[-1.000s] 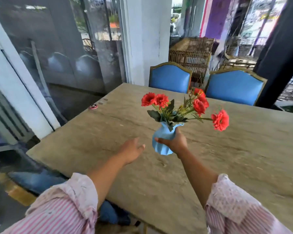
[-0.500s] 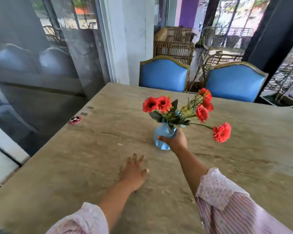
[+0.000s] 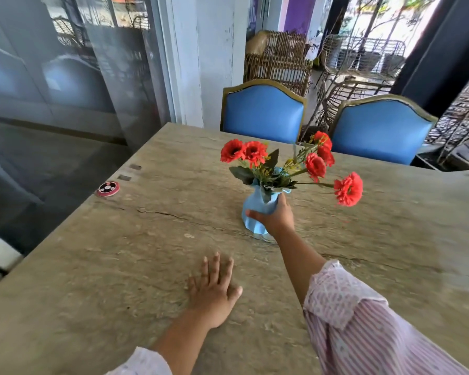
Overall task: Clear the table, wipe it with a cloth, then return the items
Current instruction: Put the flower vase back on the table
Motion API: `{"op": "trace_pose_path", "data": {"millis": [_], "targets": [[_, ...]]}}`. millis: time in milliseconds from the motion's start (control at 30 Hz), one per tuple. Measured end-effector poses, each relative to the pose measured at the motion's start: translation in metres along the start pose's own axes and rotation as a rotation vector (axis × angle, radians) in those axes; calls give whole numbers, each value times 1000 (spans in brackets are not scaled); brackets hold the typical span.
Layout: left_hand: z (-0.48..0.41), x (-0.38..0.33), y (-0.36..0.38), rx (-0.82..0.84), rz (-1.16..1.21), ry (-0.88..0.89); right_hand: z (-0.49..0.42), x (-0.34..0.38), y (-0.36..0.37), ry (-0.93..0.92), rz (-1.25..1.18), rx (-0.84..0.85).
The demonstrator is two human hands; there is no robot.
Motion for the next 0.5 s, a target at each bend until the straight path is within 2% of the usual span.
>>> {"op": "trace_pose_path", "data": {"millis": [500], "targets": [[1, -1, 1, 7, -40, -9, -3, 2, 10, 46, -63, 80]]}}
Point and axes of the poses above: each hand's wrist, its own z-axis away from the middle knuckle, its own y-axis out of the palm, x = y × z, the point moved 5 cm from there along -z, towards the middle knuckle, and after that the axes turned 8 degrees about z, right-handed, at the moved point
